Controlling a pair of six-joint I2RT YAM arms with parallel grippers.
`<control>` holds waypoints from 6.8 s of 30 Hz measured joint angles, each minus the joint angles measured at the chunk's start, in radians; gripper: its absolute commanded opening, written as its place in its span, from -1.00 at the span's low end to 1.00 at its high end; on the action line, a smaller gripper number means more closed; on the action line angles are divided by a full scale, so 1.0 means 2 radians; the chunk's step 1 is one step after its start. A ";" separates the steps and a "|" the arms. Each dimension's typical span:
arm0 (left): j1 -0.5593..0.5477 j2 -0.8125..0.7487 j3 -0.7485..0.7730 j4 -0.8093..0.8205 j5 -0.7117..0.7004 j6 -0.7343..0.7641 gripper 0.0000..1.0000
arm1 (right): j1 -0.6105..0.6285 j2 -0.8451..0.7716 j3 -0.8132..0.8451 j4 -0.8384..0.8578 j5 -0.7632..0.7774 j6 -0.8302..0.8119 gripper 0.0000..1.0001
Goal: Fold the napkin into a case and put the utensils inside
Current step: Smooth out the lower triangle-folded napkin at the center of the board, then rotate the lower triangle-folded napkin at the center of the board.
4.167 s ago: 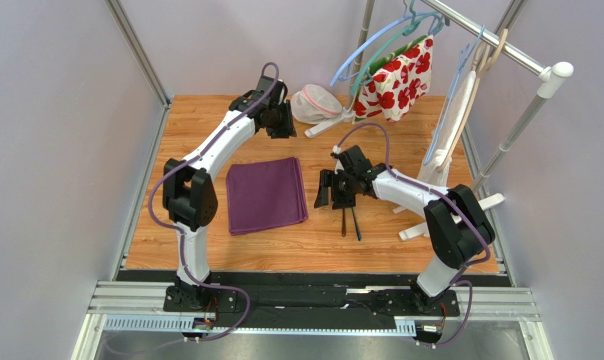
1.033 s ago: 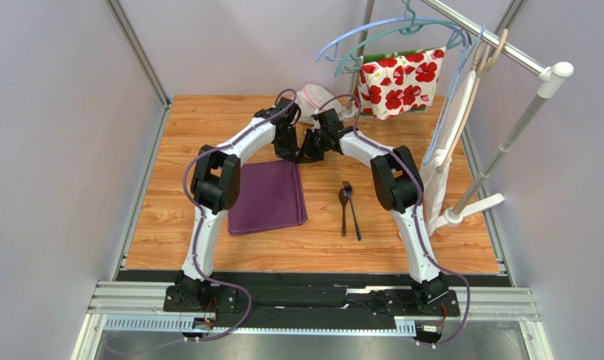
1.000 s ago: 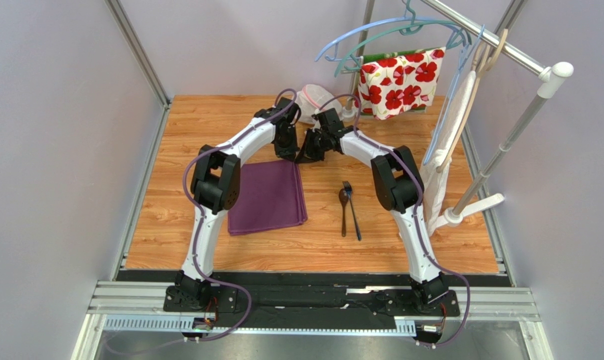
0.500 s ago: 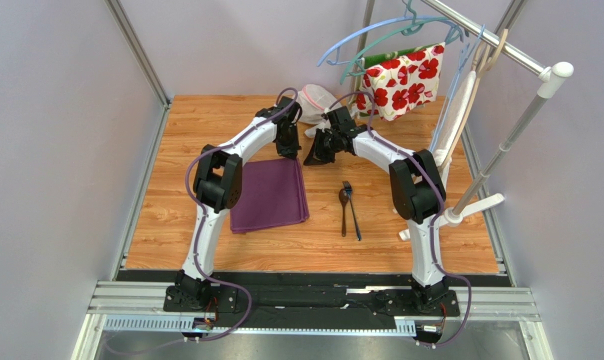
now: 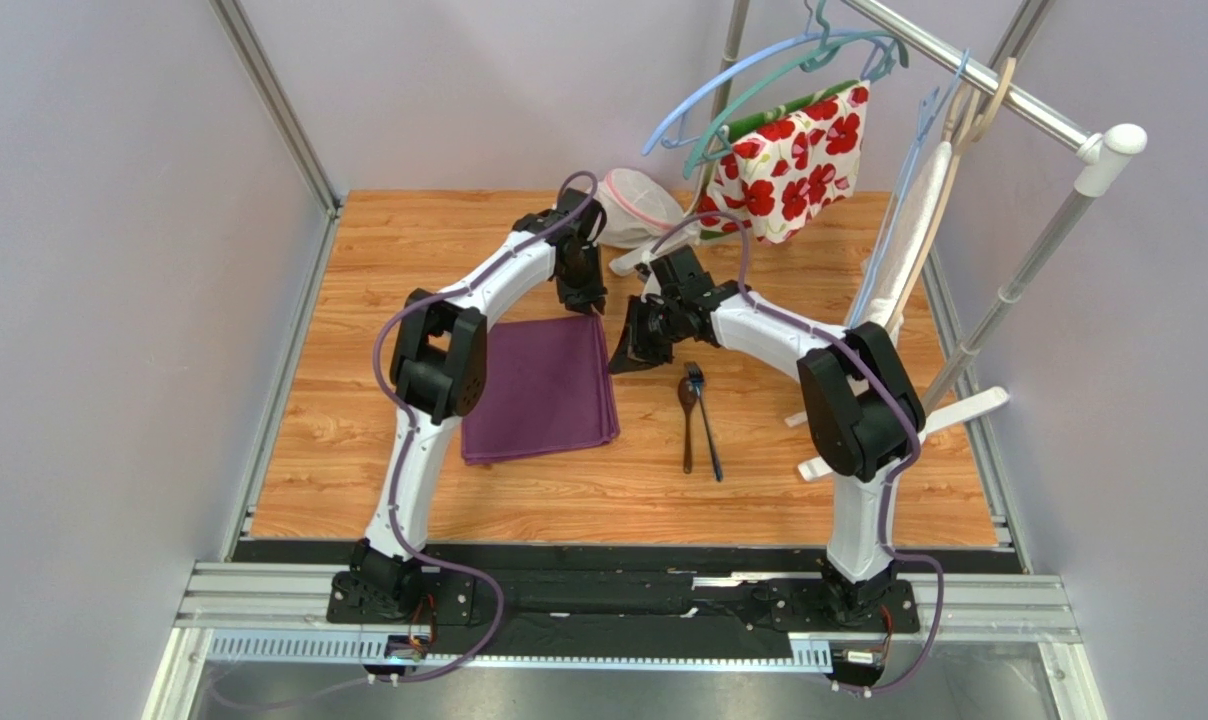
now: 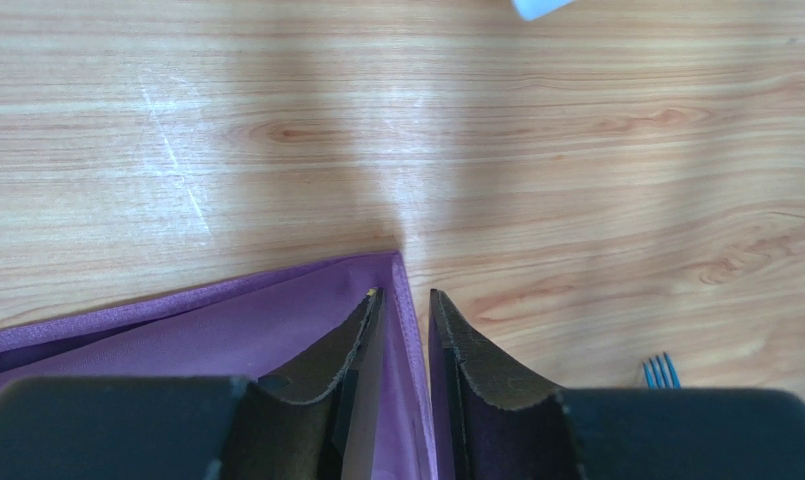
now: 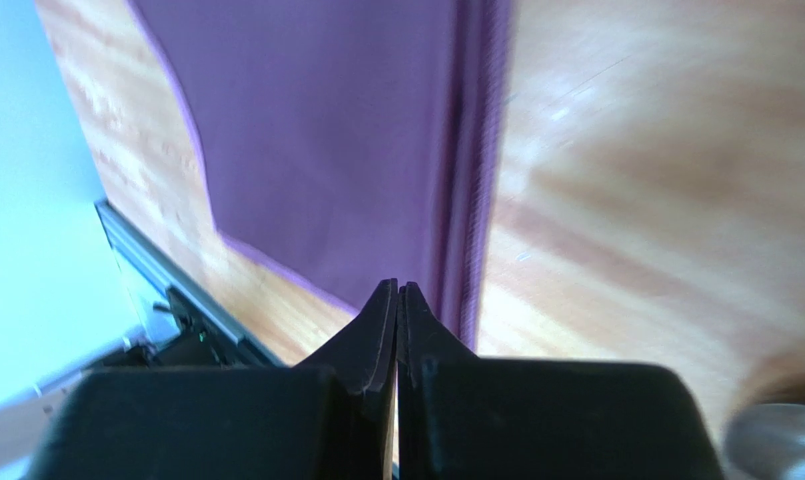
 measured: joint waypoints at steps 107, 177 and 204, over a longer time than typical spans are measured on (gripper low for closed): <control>-0.128 -0.234 -0.415 0.095 0.061 -0.108 -0.88 | 0.005 -0.081 -0.229 0.124 -0.052 0.026 -1.00; 0.212 -0.094 -0.182 -0.025 0.040 0.034 -0.81 | 0.023 -0.045 -0.216 0.143 -0.064 0.009 -1.00; 0.181 -0.260 -0.312 0.007 0.044 0.018 -0.77 | 0.012 -0.034 -0.088 -0.043 0.091 -0.076 -0.81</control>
